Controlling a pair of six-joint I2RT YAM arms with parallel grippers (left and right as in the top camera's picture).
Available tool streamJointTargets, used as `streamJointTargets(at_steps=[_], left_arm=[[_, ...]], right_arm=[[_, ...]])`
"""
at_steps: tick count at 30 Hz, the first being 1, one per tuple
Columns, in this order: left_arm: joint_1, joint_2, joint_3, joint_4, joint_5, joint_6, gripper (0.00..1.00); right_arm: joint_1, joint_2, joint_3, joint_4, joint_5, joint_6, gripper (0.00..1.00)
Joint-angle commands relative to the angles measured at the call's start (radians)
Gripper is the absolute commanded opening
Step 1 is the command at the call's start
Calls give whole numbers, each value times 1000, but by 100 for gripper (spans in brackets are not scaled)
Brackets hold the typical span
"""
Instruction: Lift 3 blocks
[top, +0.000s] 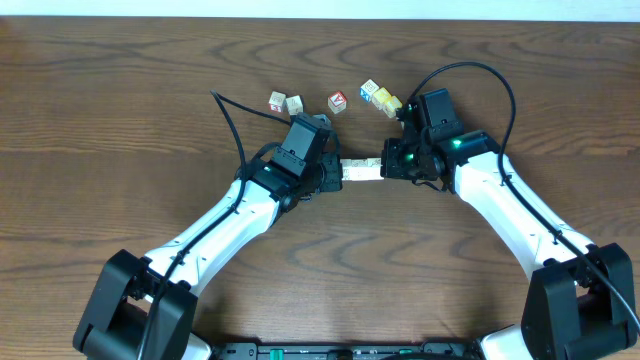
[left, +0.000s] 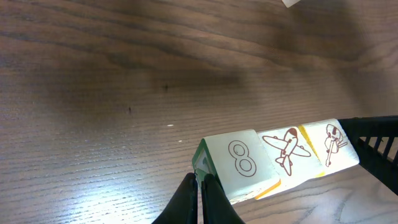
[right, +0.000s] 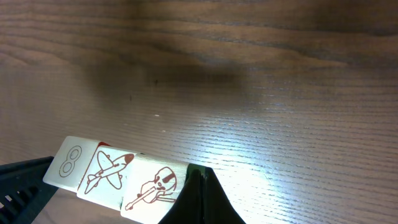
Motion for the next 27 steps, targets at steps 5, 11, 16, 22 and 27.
streamJointTargets(at_steps=[5,11,16,22,27], left_arm=[[-25,-28,20,39,148,-10,7],[-25,-28,20,39,148,-10,7],[-25,-34,20,39,148,-10,7],[-25,-36,20,39,148,-10,7],[-25,-39,20,39,148,-10,7]], right_arm=[[32,-18,29,11,-208,20,1],[32,-18,29,11,-208,34,1],[32,-18,29,12,-208,35,1],[32,-18,29,16,-208,35,1],[32,-18,29,17,-208,38,1]])
